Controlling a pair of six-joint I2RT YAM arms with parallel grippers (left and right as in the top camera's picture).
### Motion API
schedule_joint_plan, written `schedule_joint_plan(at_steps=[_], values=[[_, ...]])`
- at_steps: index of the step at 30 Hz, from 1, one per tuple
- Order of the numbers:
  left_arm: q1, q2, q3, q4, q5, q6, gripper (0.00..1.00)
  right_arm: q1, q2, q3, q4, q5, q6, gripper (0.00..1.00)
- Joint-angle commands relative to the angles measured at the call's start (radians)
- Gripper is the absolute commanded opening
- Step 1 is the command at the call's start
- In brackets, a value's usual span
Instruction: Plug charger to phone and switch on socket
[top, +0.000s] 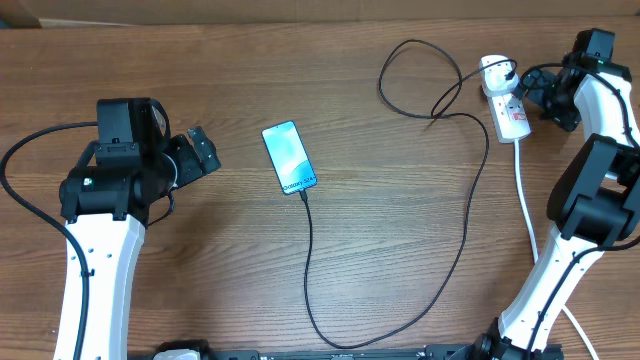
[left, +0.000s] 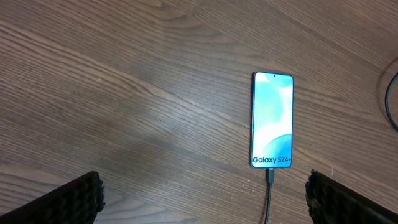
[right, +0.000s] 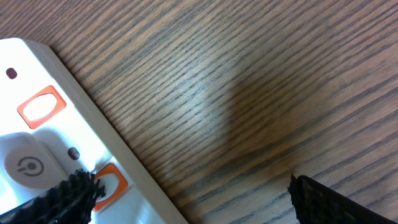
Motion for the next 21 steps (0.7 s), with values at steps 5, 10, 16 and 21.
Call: schedule_joint_plan(at_steps=[5,10,16,21], values=[[0.005,0.005,0.003,0.002,-0.003,0.011,1.0,0.007,0.012,-0.028,-0.01,-0.022,-0.003,1.0],[0.005,0.005,0.003,0.002,-0.003,0.011,1.0,0.007,0.012,-0.028,-0.025,-0.023,-0.003,1.0],[0.005,0.005,0.003,0.002,-0.003,0.011,1.0,0.007,0.012,-0.028,-0.048,-0.032,-0.014,1.0],[0.005,0.005,0.003,0.002,-0.003,0.011,1.0,0.007,0.012,-0.027,-0.04,-0.103,-0.055,1.0]])
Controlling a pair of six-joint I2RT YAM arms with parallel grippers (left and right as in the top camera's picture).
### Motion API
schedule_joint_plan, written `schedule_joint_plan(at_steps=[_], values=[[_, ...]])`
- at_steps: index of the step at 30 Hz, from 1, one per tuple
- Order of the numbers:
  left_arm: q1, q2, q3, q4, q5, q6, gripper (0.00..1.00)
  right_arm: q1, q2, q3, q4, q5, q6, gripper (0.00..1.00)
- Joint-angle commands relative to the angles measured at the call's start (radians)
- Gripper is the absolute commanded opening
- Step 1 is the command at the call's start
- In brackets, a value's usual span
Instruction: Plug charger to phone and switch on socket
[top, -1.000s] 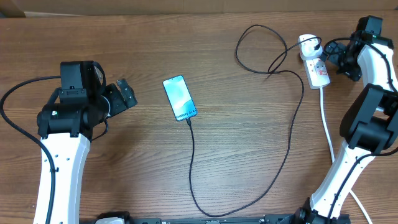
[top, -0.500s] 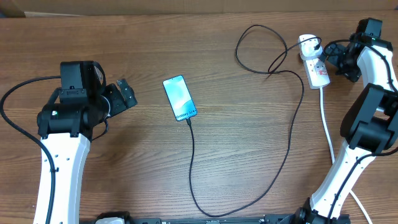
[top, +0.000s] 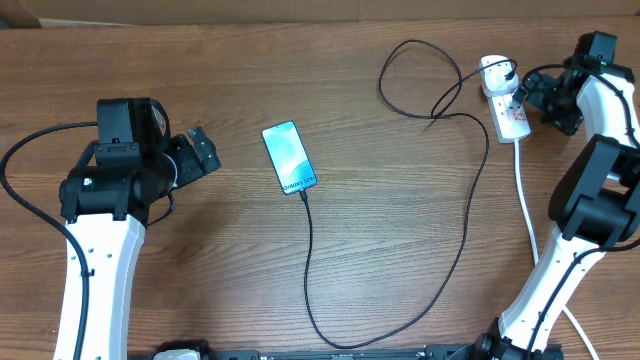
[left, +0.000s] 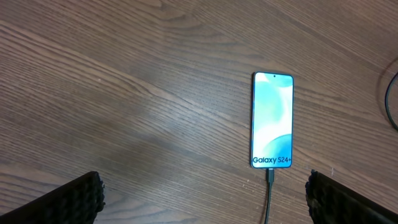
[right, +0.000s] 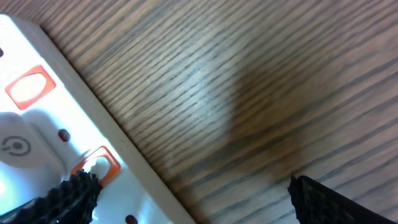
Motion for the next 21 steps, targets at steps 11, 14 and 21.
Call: schedule_joint_plan(at_steps=[11,14,21], values=[[0.005,0.005,0.003,0.002,-0.003,0.011,1.0,0.016,0.013,-0.025,0.023,-0.066,-0.041,1.0],[0.005,0.005,0.003,0.002,-0.003,0.011,0.99,0.015,0.013,-0.023,0.032,-0.063,-0.014,1.0],[0.005,0.005,0.003,0.002,-0.003,0.011,0.99,-0.006,0.012,0.036,0.019,-0.06,0.073,1.0]])
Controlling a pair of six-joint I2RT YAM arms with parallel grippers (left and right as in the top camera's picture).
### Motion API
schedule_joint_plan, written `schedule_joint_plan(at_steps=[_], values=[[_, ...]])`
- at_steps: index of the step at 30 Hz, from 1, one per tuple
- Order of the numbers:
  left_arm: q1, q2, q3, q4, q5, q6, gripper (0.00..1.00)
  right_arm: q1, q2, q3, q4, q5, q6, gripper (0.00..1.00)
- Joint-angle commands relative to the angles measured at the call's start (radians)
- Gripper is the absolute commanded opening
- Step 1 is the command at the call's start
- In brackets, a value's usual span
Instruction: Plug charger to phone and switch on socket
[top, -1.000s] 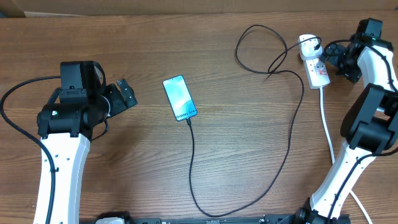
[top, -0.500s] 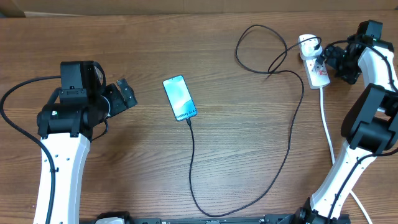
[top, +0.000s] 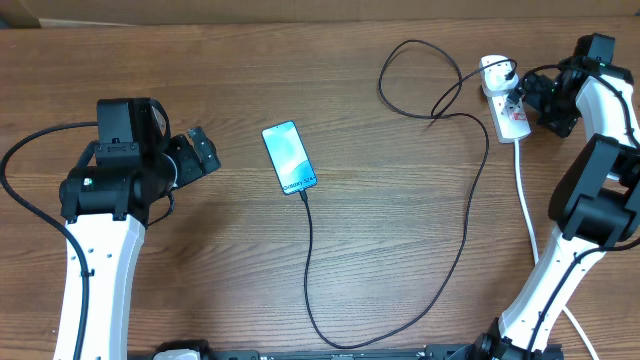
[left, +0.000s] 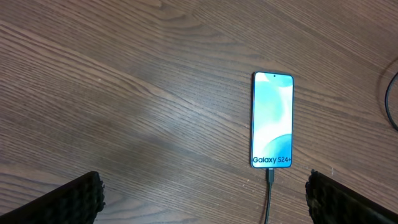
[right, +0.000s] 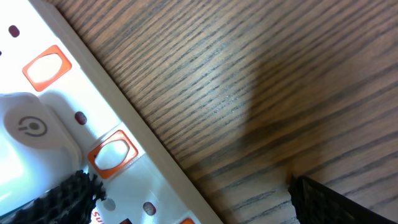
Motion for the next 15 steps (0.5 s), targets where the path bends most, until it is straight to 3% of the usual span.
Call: schedule_joint_plan(at_steps=[1,15], values=[[0.005,0.005,0.003,0.002,-0.003,0.011,0.99,-0.007,0.012,0.054,0.009,0.003,0.055,1.0],[0.005,0.005,0.003,0.002,-0.003,0.011,0.99,-0.034,0.012,0.104,-0.013,-0.057,0.077,1.0]])
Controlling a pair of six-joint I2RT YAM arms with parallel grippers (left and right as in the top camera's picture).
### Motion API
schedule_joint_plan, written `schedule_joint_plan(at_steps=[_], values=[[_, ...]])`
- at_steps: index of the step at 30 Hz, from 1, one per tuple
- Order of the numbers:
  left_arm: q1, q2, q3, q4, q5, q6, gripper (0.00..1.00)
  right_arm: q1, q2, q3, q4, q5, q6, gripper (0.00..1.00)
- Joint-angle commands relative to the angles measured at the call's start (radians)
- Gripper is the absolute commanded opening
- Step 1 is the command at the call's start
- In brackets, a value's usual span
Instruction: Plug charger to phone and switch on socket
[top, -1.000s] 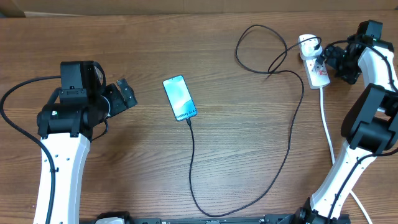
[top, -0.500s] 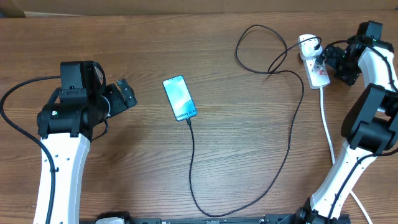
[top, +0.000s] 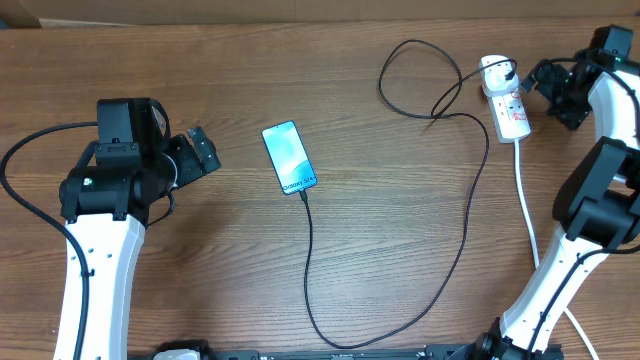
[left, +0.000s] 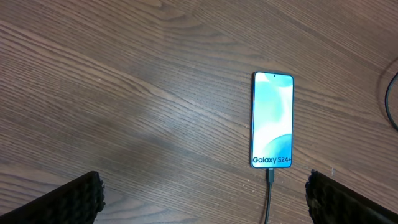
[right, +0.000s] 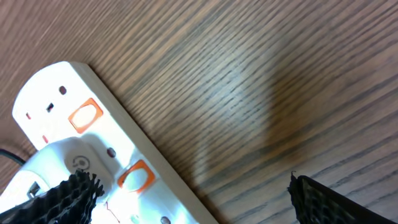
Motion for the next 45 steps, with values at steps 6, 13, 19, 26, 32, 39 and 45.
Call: schedule_joint_plan(at_steps=[6,13,19,26,32,39,45], values=[[0.005,0.005,0.003,0.002,-0.003,0.011,0.99,-0.001,0.009,0.024,-0.001,0.007,0.016,1.0],[0.005,0.005,0.003,0.002,-0.003,0.011,1.0,-0.002,0.013,-0.036,0.012,0.058,0.015,1.0],[0.005,0.005,0.003,0.002,-0.003,0.011,1.0,-0.002,0.015,-0.039,0.026,0.014,0.014,1.0],[0.005,0.005,0.003,0.002,-0.003,0.011,1.0,0.0,0.015,-0.046,0.018,-0.008,0.006,1.0],[0.005,0.005,0.003,0.002,-0.003,0.011,1.0,0.0,0.016,-0.086,0.038,-0.008,0.004,1.0],[0.005,0.005,0.003,0.002,-0.003,0.011,1.0,0.003,0.016,-0.089,0.049,-0.008,0.004,1.0],[0.005,0.005,0.003,0.002,-0.003,0.011,1.0,0.003,0.016,-0.089,0.064,-0.008,0.004,1.0]])
